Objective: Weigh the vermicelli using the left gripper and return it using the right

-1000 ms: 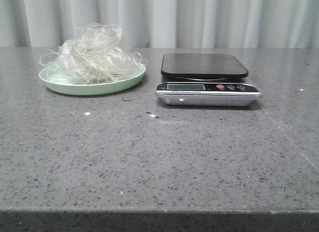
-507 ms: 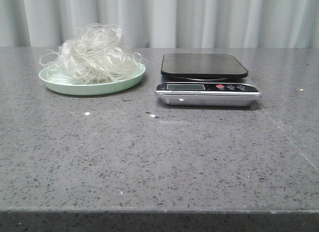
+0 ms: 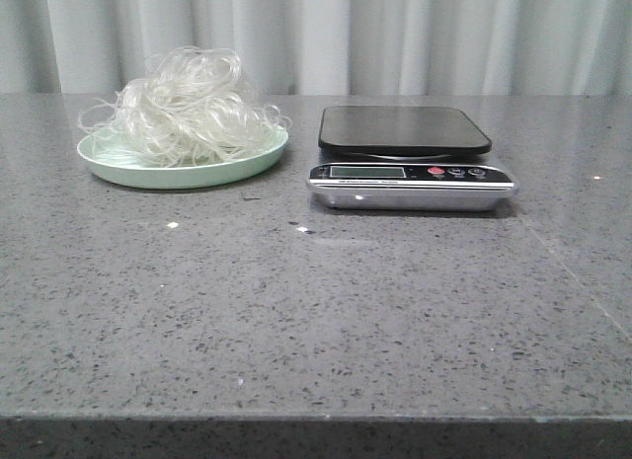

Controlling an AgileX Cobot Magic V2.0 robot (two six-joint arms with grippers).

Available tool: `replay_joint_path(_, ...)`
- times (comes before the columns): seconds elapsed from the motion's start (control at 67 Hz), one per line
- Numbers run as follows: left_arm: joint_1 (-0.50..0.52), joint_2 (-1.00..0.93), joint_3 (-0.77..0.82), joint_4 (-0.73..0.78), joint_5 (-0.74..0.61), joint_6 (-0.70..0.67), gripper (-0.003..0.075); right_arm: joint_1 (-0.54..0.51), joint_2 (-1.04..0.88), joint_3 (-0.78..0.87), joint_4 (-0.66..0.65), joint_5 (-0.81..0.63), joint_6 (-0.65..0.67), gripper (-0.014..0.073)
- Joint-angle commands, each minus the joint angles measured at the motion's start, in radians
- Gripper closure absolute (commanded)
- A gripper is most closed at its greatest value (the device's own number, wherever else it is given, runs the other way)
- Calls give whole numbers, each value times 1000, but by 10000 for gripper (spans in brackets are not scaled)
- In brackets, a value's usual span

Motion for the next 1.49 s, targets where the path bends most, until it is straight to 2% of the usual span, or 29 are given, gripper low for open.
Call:
replay_joint_path(0.0,1,-19,7,-9,-87,-1,584,-4,-37,35,0,-75,3,443)
replay_joint_path(0.149,1,-19,7,-9,-87,-1,584,-4,-95,135,14,-144,4,443)
replay_joint_path(0.627,1,-19,7,-9,-87,-1,584,-4,-92,131,58,-141,12,443)
replay_joint_path(1.478,1,-19,7,-9,-87,-1,584,-4,-92,131,58,-179,12,443)
